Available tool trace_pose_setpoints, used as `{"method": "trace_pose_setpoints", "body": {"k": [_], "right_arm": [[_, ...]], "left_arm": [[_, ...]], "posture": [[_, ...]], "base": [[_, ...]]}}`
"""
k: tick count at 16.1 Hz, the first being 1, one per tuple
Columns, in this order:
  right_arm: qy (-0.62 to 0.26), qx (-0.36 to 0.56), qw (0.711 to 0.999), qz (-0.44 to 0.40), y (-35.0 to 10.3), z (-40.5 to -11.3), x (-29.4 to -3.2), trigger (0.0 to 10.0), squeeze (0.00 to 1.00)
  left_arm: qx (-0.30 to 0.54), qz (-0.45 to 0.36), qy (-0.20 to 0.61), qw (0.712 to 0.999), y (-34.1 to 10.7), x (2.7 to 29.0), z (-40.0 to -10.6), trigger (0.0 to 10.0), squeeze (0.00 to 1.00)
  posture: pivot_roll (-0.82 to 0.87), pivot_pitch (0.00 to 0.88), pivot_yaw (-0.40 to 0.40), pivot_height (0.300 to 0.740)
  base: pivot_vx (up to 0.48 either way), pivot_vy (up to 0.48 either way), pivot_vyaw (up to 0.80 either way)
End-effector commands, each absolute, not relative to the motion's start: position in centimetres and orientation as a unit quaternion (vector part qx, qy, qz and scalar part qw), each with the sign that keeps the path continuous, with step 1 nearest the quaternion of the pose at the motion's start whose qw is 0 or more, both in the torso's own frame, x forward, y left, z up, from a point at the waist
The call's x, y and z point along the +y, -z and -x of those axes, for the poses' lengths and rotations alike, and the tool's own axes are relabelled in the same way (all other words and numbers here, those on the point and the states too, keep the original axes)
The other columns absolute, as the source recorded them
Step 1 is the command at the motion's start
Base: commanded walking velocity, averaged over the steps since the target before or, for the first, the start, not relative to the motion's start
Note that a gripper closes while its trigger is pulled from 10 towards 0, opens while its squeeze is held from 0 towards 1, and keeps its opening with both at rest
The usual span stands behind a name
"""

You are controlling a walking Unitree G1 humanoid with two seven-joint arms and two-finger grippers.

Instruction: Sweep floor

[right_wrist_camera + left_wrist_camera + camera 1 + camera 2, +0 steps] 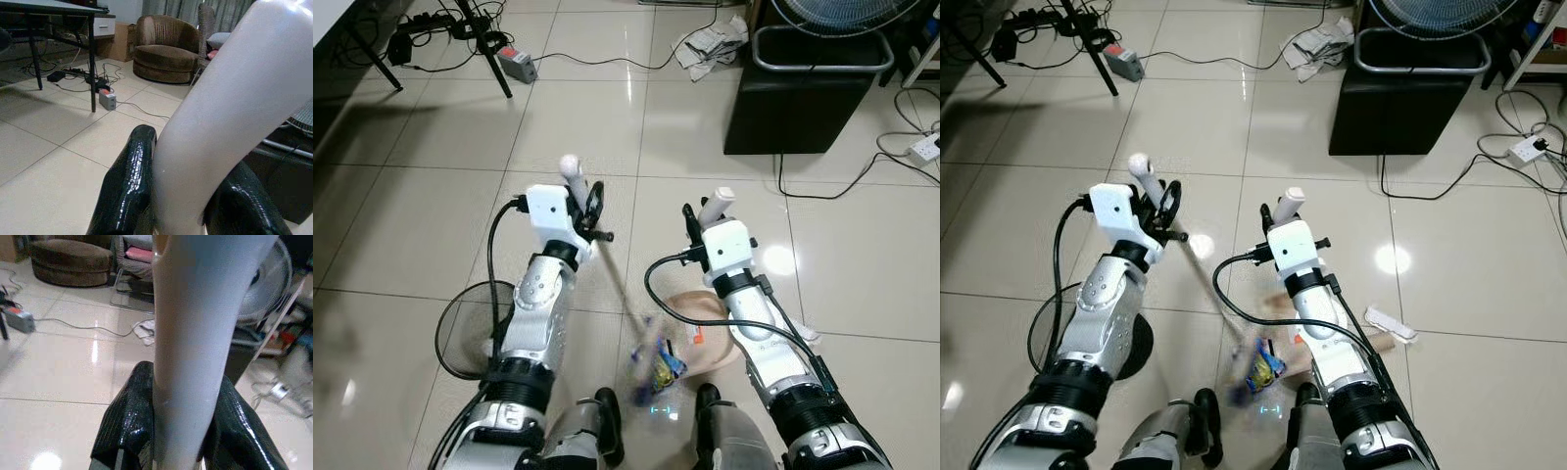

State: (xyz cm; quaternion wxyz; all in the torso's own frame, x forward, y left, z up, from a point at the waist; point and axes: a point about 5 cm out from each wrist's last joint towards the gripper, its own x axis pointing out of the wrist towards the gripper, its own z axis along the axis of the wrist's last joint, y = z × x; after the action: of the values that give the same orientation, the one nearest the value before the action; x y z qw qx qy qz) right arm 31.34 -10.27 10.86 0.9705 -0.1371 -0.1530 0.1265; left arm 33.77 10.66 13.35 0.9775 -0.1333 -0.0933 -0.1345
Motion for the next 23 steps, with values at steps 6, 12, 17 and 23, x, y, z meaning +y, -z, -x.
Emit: {"method": "trace_pose_setpoints", "body": {"k": [6,12,17,23], "right_arm": [[-0.113,-0.137,0.975,0.135,-10.1,-31.4,-11.3,10.0,0.0],[-0.097,-0.133,0.977,0.134,-9.9,-31.4,-12.6,10.0,0.0],[-0.067,-0.144,0.977,0.141,-9.9,-30.7,-13.3,10.0,0.0],[-0.054,-0.197,0.971,0.126,-12.9,-30.5,-14.3,10.0,0.0]], "left_arm": [[-0.168,0.146,0.198,0.954,-16.8,11.4,-34.3,10.0,0.0],[-0.245,0.054,0.288,0.924,-22.2,13.2,-35.0,10.0,0.0],[-0.183,-0.029,0.183,0.966,-18.5,14.9,-36.1,10.0,0.0],[-0.127,-0.021,0.158,0.979,-14.4,13.1,-35.7,10.0,0.0]], "posture": [[0.03,0.246,0.114,0.74],[0.03,0.21,0.124,0.74],[0.02,0.238,0.13,0.74],[0.01,0.256,0.114,0.74]], "base": [[0.0,0.0,0.0],[0.0,0.0,0.0],[0.0,0.0,0.0],[0.0,0.0,0.0]]}}
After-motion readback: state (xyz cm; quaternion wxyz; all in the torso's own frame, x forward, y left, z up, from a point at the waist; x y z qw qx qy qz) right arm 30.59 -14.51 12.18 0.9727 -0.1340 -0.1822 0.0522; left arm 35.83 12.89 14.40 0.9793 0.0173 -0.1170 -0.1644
